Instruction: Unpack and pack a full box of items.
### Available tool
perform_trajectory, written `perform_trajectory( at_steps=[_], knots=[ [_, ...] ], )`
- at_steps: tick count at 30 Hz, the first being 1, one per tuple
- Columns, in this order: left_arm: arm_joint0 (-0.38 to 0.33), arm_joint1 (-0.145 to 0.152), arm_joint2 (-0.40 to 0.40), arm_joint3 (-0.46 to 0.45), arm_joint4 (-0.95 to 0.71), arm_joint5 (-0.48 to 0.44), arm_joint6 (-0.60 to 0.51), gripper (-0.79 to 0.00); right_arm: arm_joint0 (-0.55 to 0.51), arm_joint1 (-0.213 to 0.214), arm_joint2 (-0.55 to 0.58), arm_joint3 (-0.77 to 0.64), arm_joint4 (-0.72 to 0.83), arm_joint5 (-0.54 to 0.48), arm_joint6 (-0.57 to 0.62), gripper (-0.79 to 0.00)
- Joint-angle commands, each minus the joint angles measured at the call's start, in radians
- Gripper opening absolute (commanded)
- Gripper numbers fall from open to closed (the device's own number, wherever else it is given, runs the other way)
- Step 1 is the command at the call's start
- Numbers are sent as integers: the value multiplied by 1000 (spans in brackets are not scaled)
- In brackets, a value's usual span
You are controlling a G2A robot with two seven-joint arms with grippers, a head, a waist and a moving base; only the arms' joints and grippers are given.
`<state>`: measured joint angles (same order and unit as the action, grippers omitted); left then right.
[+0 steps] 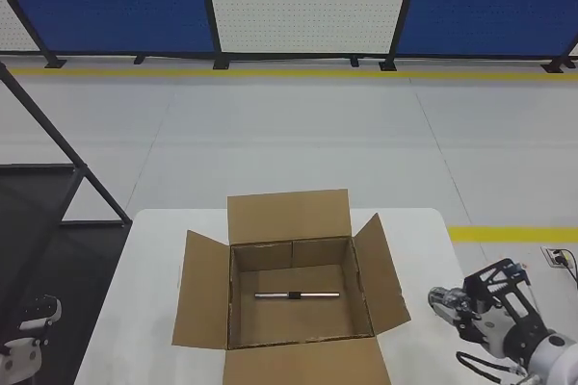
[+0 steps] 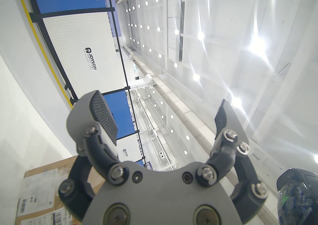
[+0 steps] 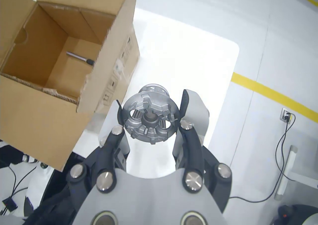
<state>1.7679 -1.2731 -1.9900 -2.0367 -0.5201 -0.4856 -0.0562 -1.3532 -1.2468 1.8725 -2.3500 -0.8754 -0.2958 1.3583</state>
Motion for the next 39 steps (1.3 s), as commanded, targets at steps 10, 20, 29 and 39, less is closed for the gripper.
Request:
perform_trajectory(
  at_steps=[10, 20, 29, 39],
  knots=[
    [0, 0, 0, 0, 0, 0, 0, 0, -16, 18, -116, 213, -27, -4, -13, -785],
    [0, 0, 0, 0, 0, 0, 0, 0, 121, 29, -255, 422, -117, 23, -36, -785],
    [0, 0, 0, 0, 0, 0, 0, 0, 139, 41, -303, 427, -218, 69, -7, -785],
    [0, 0, 0, 0, 0, 0, 0, 0, 175, 48, -357, 475, -270, 113, 20, -785]
  ],
)
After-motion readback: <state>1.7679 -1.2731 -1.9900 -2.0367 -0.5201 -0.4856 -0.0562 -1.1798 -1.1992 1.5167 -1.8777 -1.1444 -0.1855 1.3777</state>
